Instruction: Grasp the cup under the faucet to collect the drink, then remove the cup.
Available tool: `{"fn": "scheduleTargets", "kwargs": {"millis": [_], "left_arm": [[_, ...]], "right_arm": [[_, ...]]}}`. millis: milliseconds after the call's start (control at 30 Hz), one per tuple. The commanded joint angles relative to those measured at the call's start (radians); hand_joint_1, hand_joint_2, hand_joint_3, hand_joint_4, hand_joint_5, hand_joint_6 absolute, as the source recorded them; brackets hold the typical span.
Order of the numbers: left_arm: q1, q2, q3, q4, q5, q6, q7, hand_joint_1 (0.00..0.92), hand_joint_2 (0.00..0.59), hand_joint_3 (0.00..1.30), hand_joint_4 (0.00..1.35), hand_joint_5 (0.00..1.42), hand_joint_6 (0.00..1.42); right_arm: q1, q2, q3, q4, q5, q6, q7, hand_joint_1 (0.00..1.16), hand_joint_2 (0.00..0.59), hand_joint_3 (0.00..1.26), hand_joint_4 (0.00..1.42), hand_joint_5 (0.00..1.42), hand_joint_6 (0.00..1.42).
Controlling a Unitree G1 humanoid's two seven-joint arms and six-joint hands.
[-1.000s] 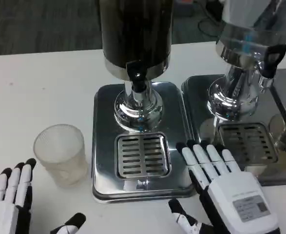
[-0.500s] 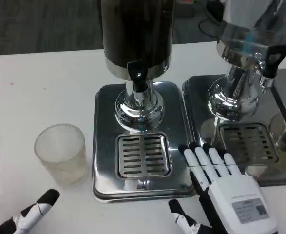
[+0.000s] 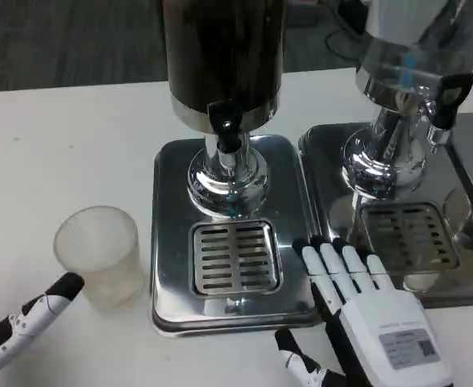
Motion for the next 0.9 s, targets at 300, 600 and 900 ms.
{"fn": "scheduleTargets", "kwargs": {"millis": [300,600,900], "left_arm": [[-0.133,-0.006,-0.053,0.356,-0.054,-0.218,0.046,0.0,0.0,0.0,0.0,0.0,0.0],[-0.253,-0.005,-0.1,0.494,-0.029,-0.243,0.083,0.098,0.002,0.0,0.0,0.0,0.0],[-0.335,-0.003,-0.167,0.589,-0.021,-0.254,0.086,0.173,0.006,0.0,0.0,0.04,0.02]], "right_arm": [[-0.013,0.007,-0.003,0.022,0.012,0.005,-0.011,0.22,0.395,0.0,0.0,0.0,0.0],[-0.009,0.009,-0.001,0.018,0.017,0.007,-0.004,0.21,0.392,0.0,0.0,0.0,0.0],[0.001,0.002,-0.003,0.001,0.013,0.013,0.005,0.2,0.384,0.0,0.0,0.0,0.0]]}}
